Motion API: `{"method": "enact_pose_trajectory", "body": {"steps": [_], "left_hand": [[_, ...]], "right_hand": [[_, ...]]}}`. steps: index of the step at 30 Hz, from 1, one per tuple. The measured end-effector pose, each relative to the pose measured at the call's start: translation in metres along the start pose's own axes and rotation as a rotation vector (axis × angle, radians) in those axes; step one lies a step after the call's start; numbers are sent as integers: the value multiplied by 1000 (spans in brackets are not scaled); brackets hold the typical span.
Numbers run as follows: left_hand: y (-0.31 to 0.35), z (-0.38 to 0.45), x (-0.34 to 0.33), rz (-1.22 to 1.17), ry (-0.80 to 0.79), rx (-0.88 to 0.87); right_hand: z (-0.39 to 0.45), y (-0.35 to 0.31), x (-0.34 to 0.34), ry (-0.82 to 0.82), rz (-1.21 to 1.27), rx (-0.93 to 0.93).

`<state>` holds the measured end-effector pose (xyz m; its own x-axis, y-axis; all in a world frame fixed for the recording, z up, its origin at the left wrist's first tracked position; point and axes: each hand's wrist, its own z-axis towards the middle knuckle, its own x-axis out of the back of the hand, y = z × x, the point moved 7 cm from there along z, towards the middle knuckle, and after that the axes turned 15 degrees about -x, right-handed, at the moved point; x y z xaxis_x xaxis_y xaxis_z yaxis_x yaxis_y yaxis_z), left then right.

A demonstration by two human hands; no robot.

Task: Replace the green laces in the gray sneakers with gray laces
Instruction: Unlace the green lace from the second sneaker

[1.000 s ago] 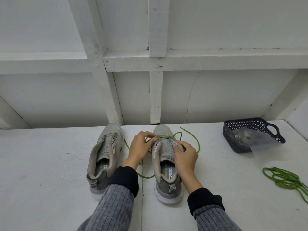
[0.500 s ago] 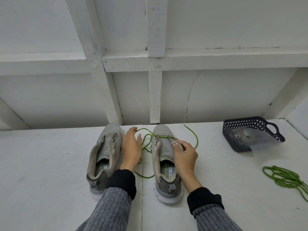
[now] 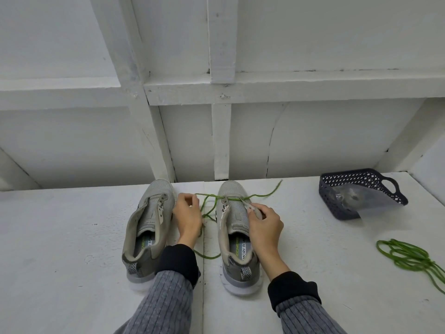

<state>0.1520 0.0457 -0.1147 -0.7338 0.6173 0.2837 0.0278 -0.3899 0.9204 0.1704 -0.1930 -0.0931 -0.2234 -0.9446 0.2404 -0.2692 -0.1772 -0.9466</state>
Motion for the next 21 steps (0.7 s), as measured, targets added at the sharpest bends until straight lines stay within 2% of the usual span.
{"method": "enact_pose_trajectory", "body": {"steps": [2, 5, 6, 8, 10, 12, 15, 17, 19, 21], "left_hand": [[7, 2, -5, 85, -120, -148], [26, 0, -27, 365, -353, -555], [31, -3, -34, 464, -389, -660], [37, -5, -42, 527, -396, -730], [38, -4, -42, 502, -368, -702], [34, -4, -37, 439, -311, -601], [14, -2, -13, 282, -109, -223], [-1, -4, -2, 362, -64, -68], [-5, -3, -1, 481, -123, -72], [4, -1, -10, 495, -182, -202]], "right_hand": [[1, 1, 0, 0, 0, 3], [2, 2, -1, 1, -3, 7], [2, 2, -2, 0, -2, 5], [2, 2, -2, 0, 0, 4], [2, 2, -1, 4, -3, 7], [2, 2, -1, -1, 2, 5], [2, 1, -2, -5, -2, 9], [2, 1, -2, -7, -4, 9], [2, 0, -1, -4, -1, 12], [2, 1, -1, -3, 1, 11]]}}
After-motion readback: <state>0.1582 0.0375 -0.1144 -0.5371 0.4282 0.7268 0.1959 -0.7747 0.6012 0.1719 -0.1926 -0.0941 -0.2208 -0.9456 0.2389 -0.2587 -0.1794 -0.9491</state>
